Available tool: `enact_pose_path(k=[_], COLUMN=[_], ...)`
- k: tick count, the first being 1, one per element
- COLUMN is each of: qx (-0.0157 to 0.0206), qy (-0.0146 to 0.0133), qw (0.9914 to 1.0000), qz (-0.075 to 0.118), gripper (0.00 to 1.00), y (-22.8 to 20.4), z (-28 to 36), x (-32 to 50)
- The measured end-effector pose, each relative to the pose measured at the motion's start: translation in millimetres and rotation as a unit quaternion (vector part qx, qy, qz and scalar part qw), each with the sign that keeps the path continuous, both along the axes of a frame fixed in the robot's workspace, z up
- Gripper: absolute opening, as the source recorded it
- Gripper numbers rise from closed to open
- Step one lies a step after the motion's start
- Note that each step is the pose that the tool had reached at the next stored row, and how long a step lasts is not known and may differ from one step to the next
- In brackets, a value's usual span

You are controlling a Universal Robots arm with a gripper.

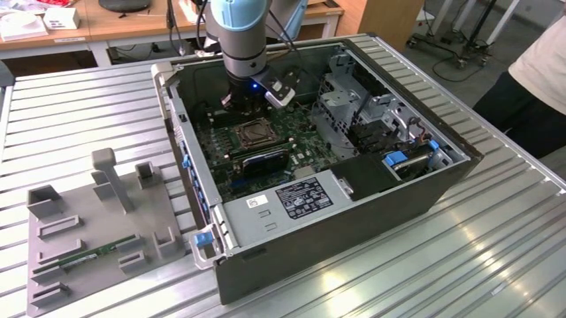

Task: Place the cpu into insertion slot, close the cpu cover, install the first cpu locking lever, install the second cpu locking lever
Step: 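Install the first cpu locking lever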

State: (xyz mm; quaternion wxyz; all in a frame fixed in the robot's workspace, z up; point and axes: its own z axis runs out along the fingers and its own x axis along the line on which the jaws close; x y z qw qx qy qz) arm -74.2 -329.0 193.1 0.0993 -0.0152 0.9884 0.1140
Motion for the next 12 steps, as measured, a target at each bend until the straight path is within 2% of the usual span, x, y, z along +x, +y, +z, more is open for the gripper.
enact_pose_path(k=[12], qx=[-0.0004], qy=[0.0003], qw=[1.00000], qz=[0.000], gripper=[0.11], y=[0.0], z=[-5.5], x=[-0.1])
